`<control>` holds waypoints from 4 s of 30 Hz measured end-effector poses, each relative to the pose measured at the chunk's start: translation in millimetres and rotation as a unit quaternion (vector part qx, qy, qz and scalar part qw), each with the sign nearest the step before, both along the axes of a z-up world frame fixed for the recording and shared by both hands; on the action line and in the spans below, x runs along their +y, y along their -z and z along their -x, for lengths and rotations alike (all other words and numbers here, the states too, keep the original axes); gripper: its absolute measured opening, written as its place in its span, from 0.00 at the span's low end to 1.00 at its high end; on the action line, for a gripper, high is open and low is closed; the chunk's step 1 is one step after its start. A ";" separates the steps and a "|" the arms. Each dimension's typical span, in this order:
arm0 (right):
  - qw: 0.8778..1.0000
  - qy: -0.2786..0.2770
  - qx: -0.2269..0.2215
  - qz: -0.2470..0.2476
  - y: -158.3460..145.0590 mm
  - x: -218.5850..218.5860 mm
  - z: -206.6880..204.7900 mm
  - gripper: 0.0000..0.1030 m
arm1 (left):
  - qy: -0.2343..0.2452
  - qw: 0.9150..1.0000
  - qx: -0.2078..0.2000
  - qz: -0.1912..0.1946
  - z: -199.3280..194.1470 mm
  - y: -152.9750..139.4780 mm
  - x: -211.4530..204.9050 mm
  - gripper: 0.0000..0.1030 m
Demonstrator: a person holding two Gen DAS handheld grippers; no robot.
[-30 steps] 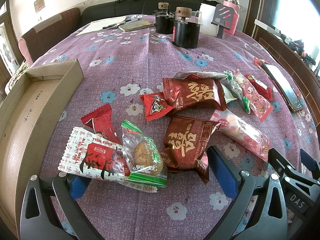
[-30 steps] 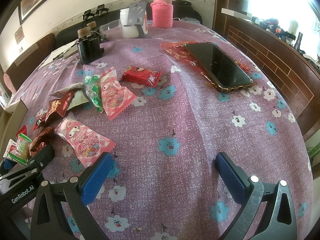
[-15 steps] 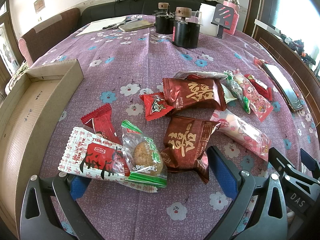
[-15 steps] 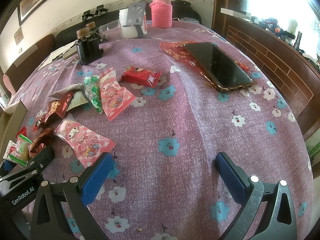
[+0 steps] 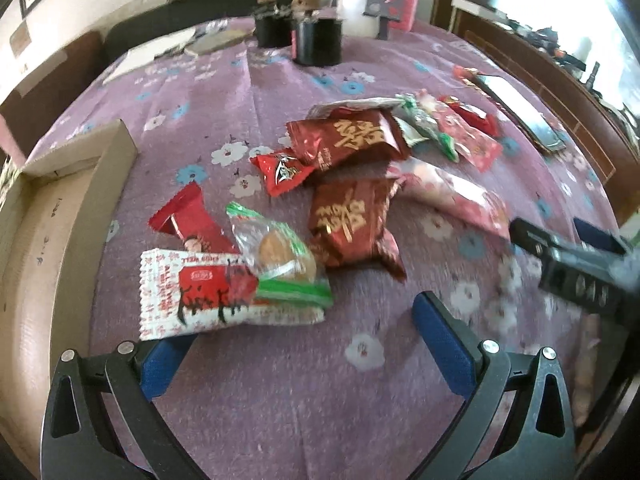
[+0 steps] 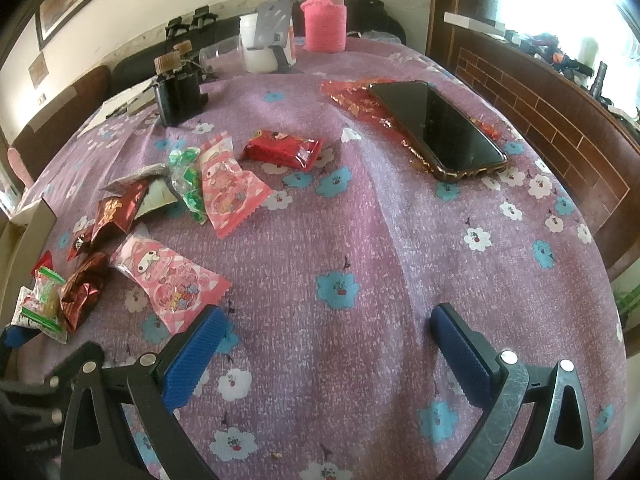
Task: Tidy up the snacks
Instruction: 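Move the left tool to the white-red wafer packet while the right tool reaches the brown gold-print packet, then grasp the white-red wafer packet with the left tool while the right tool grasps the brown packet, then carry both packets over the cardboard box and open both tools to drop them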
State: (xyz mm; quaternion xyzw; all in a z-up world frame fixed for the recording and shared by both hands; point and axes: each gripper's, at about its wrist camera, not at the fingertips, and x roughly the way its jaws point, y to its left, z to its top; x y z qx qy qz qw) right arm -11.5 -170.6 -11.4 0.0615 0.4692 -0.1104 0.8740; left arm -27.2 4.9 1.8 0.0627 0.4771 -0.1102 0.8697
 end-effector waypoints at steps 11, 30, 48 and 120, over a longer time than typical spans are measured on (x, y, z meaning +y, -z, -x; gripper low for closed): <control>1.000 0.021 0.017 -0.004 0.1 3.9 1.9 1.00 | 0.003 0.989 -0.089 0.122 61.7 -76.9 56.0 1.00; 0.922 -0.075 -0.361 0.114 -372.1 73.0 160.0 0.99 | -0.074 0.939 -0.317 0.108 114.5 -410.4 176.1 1.00; 0.985 -0.133 -0.096 -0.057 -175.8 93.8 31.1 0.73 | 0.009 0.970 -0.132 0.206 28.0 -216.4 189.3 1.00; 0.965 -0.185 -0.083 -0.169 -103.7 94.5 37.8 0.31 | 0.020 0.986 -0.001 0.168 16.7 -95.0 145.2 0.27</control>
